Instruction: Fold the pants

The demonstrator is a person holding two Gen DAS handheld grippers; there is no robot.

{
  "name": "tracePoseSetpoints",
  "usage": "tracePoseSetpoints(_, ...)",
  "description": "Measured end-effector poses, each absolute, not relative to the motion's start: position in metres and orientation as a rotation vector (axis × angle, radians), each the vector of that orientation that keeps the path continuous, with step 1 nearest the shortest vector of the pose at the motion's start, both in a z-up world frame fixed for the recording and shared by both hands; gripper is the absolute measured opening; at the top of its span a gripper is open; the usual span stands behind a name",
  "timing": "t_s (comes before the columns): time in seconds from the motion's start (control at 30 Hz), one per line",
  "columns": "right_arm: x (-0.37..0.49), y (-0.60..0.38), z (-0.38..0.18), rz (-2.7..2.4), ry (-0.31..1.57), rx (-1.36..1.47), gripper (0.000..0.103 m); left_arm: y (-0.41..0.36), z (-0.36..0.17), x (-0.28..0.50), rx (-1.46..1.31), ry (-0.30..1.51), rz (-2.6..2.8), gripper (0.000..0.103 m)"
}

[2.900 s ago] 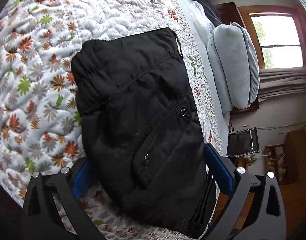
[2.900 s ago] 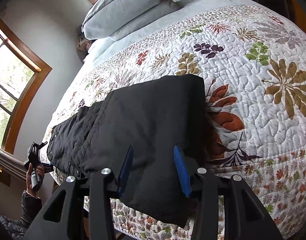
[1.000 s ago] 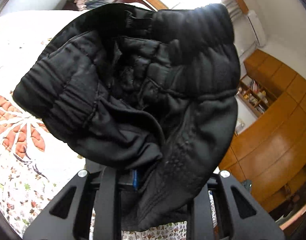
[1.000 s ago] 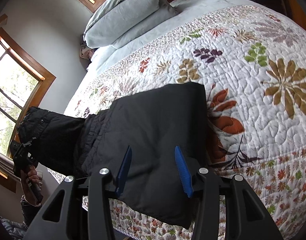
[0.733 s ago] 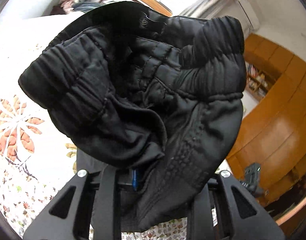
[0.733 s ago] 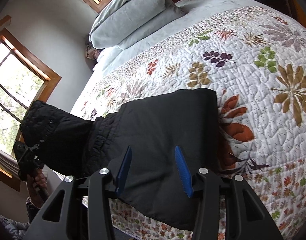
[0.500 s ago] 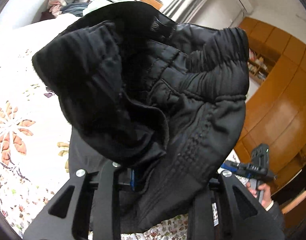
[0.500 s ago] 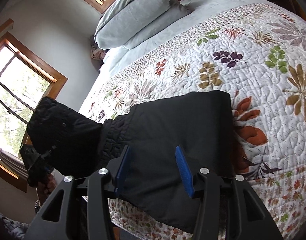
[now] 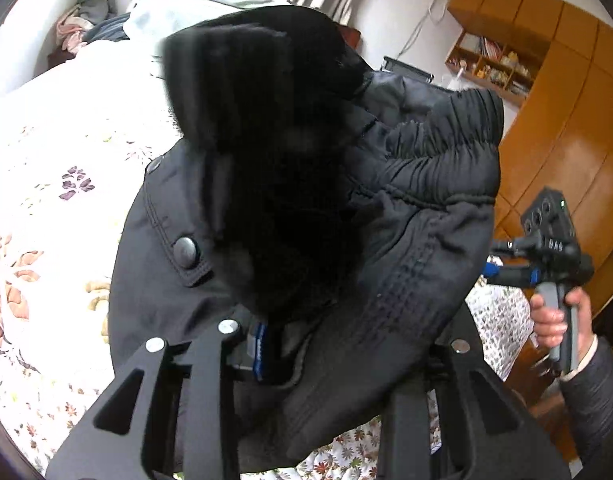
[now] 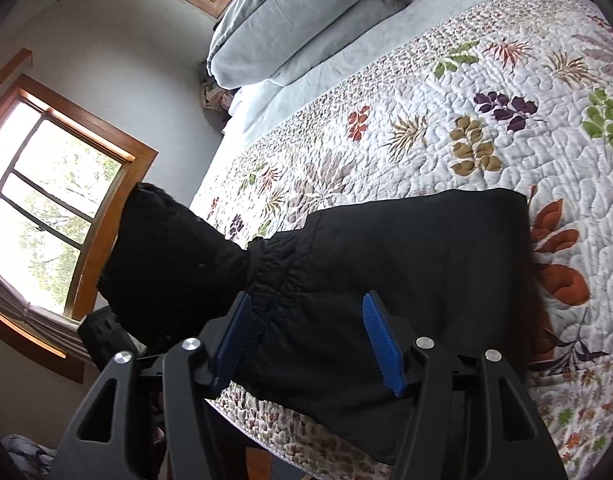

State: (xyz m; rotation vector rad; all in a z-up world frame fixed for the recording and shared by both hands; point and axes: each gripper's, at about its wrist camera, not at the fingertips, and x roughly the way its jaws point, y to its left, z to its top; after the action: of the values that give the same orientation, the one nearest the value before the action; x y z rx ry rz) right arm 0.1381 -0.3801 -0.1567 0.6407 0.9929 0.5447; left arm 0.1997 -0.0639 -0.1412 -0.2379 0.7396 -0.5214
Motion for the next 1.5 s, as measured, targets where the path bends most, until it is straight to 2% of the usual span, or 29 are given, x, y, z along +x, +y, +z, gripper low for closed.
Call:
tracePoseSetpoints(0.1,0.143,-0.376,-0.159,0.57,1.013,0.685,0.063,-0.075,-0.148,0.202,-0.188,0.757,-0.522,0.031)
tracePoseSetpoints(0.27,0.15,-0.366,-0.157,0.608,1.028,0.72,0.078,-0.103,-0.161,0.205,-0.07,0.786,-0.522,0.035)
tracePoseSetpoints(0.4,0.16,-0.354,-0.162,0.66,1.055,0.797,0.083,-0.121,-0.171,0.204,0.027,0.798,-0.514,0.039)
tracePoseSetpoints(0.43,0.163,-0.351,-0.164,0.665,1.066,0.814,0.087,-0.122,-0.174,0.205,0.046,0.798,-0.509,0.039)
tracePoseSetpoints(0.7,0.195,-0.32,-0.185,0.718,1.171,0.963,0.088,-0.146,-0.182,0.204,0.202,0.787,-0.484,0.042)
tracePoseSetpoints(0.87,0.211,-0.298,-0.185,0.679,1.236,0.91,0.093,-0.162,-0.183,0.203,0.256,0.774,-0.476,0.044)
tracePoseSetpoints(1.03,0.221,-0.28,-0.188,0.612,1.293,0.819,0.093,-0.169,-0.184,0.196,0.271,0.769,-0.472,0.046)
tracePoseSetpoints(1.1,0.223,-0.273,-0.192,0.594,1.314,0.781,0.088,-0.173,-0.185,0.193,0.272,0.77,-0.472,0.049)
tracePoseSetpoints(1.2,0.223,-0.266,-0.203,0.585,1.34,0.778,0.069,-0.173,-0.179,0.193,0.268,0.787,-0.476,0.057)
tracePoseSetpoints(1.27,0.223,-0.266,-0.209,0.572,1.345,0.774,0.048,-0.166,-0.179,0.192,0.25,0.803,-0.48,0.06)
tracePoseSetpoints(1.33,0.223,-0.27,-0.215,0.567,1.345,0.799,0.034,-0.161,-0.175,0.19,0.235,0.815,-0.482,0.063)
tracePoseSetpoints(1.4,0.223,-0.273,-0.219,0.566,1.345,0.811,0.029,-0.158,-0.172,0.188,0.231,0.822,-0.479,0.068)
tracePoseSetpoints(1.5,0.221,-0.275,-0.223,0.568,1.338,0.808,0.024,-0.155,-0.166,0.181,0.239,0.827,-0.479,0.07)
